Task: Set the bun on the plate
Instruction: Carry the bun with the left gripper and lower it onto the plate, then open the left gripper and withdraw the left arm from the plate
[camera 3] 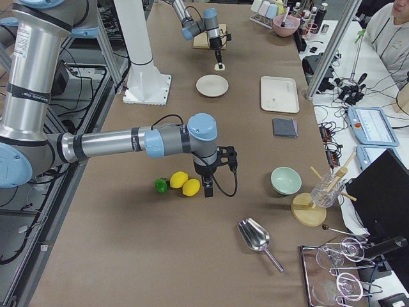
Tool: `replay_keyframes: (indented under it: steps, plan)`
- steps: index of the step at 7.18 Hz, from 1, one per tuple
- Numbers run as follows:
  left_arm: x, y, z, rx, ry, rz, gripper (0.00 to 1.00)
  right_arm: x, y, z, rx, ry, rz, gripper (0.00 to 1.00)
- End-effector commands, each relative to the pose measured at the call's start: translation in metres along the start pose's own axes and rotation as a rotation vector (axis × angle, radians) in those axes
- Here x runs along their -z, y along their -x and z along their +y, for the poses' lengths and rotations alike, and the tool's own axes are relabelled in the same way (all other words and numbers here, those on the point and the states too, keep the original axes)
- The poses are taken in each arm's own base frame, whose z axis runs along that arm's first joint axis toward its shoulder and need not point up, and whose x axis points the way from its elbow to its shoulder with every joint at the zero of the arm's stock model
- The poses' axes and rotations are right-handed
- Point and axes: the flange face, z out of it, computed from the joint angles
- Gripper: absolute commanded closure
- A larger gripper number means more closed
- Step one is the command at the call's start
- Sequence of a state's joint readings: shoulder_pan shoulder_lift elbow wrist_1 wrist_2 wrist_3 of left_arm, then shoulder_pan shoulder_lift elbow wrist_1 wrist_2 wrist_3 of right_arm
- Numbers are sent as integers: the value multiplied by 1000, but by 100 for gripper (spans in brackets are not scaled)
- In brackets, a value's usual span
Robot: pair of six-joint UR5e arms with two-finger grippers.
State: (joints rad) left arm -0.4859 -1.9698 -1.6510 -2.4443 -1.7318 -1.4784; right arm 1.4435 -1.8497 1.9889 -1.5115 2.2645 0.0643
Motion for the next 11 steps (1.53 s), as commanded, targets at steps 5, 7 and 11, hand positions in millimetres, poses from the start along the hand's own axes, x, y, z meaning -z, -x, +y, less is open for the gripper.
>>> replay_keyframes:
  steps: [5, 7, 11]
  plan:
    - [-42, -45, 28, 40, -35, 22, 3, -4, -9, 9, -7, -5, -1, 0]
    - [-24, -69, 29, 47, -35, 79, 3, -4, -10, 9, -9, -5, -1, 0]
    - [28, -90, 27, 48, -6, -8, 3, -12, -16, 11, -22, 12, 0, 0]
